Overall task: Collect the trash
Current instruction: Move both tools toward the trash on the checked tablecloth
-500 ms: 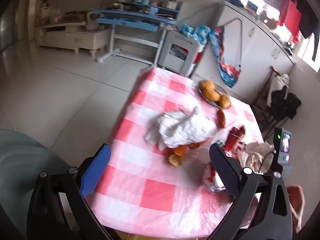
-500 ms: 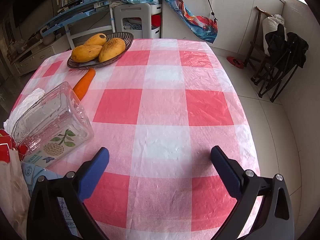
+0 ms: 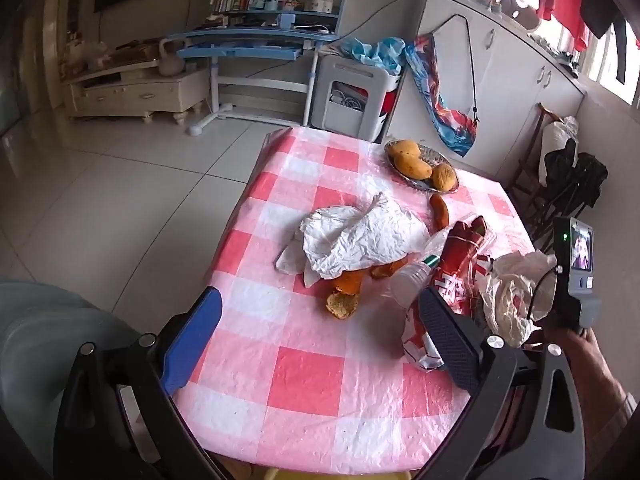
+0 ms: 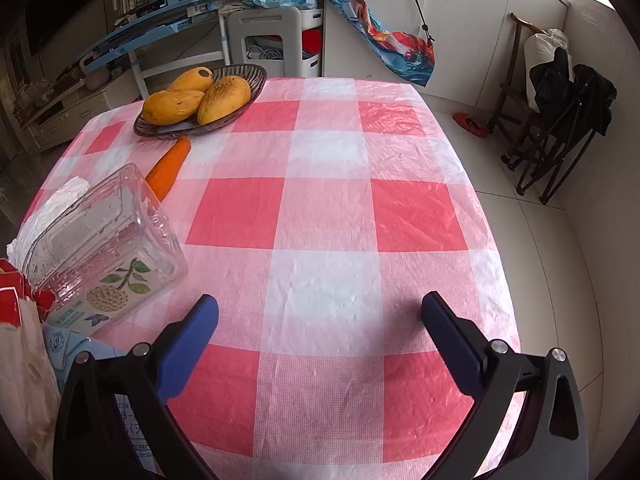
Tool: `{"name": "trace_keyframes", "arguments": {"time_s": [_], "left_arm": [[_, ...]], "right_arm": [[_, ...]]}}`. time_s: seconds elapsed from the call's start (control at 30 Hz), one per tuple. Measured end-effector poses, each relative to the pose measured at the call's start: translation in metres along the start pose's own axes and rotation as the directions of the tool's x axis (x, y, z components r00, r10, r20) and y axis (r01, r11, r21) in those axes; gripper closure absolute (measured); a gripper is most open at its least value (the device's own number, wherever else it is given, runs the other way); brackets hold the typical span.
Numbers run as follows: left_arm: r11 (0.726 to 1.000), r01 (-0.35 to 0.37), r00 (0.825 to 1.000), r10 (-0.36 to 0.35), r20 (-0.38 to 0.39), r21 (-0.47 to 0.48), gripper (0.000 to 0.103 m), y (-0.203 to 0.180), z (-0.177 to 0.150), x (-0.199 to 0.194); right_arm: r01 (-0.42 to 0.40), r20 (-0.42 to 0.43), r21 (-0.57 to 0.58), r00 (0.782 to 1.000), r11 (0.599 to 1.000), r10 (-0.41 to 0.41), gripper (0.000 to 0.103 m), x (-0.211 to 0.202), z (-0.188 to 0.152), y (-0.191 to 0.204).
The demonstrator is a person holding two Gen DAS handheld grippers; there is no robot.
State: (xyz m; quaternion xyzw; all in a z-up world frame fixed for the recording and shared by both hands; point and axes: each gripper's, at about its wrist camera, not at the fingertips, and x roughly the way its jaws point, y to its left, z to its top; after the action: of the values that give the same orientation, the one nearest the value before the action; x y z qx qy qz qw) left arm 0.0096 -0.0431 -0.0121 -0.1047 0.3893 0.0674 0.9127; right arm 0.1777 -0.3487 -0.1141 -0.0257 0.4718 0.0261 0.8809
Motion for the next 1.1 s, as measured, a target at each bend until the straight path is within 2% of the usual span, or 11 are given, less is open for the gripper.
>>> {"name": "trace_keyframes", "arguments": {"time_s": [0.13, 0.2, 0.27, 0.37, 0.5, 0.6, 0.77, 0.93, 1.1], "left_arm": [[0.999, -0.034, 0.999, 0.033, 0.033, 0.04, 0.007, -0.007, -0.002, -0.001], [0.999, -0.037, 0.999, 0.035, 0.037, 0.038, 0.007, -0.007, -0.002, 0.0], [0.999, -0.025, 0.999, 0.024, 0.031, 0.022, 0.007, -0.004, -0.002, 0.0], [1.0, -0.014, 1.0, 0.014, 0.023, -0.001, 0.007, -0.001, -0.004, 0.001], [1.0, -0.017, 1.0, 0.017, 0.022, -0.02, 0.007, 0.002, -0.007, 0.002], [1.0, -0.022, 0.999, 0.023, 0.033, -0.022, 0.007, 0.003, -0.008, 0.0], [0.999, -0.004, 0.999, 0.006, 0.051, -0.035, 0.007, 0.006, -0.009, -0.004], [0.999, 0.024, 0.997, -0.021, 0.069, -0.04, 0.007, 0.009, -0.011, -0.012], [0.998, 0.017, 0.996, -0.013, 0.087, -0.053, 0.007, 0.013, -0.016, -0.014]], "right_arm": [[-0.017, -0.017, -0.015, 1.0, 1.0, 0.017, 0.006, -0.002, -0.001, 0.0], [0.024, -0.019, -0.019, 1.0, 1.0, -0.025, 0.007, -0.01, -0.004, -0.004], [0.074, 0.025, -0.025, 0.997, 0.997, -0.074, 0.007, -0.022, -0.007, -0.011], [0.106, 0.087, -0.006, 0.991, 0.994, -0.105, 0.007, -0.045, -0.009, -0.023], [0.096, 0.157, 0.048, 0.982, 0.994, -0.103, 0.006, -0.077, -0.018, -0.036], [0.058, 0.226, 0.065, 0.971, 0.996, -0.072, 0.006, -0.105, -0.03, -0.035], [-0.024, 0.349, 0.027, 0.937, 0.999, 0.013, 0.006, -0.143, -0.048, -0.027], [-0.107, 0.365, -0.002, 0.925, 0.994, 0.1, 0.006, -0.147, -0.056, -0.016], [-0.172, 0.357, -0.019, 0.919, 0.985, 0.167, 0.006, -0.143, -0.06, -0.006]]}}
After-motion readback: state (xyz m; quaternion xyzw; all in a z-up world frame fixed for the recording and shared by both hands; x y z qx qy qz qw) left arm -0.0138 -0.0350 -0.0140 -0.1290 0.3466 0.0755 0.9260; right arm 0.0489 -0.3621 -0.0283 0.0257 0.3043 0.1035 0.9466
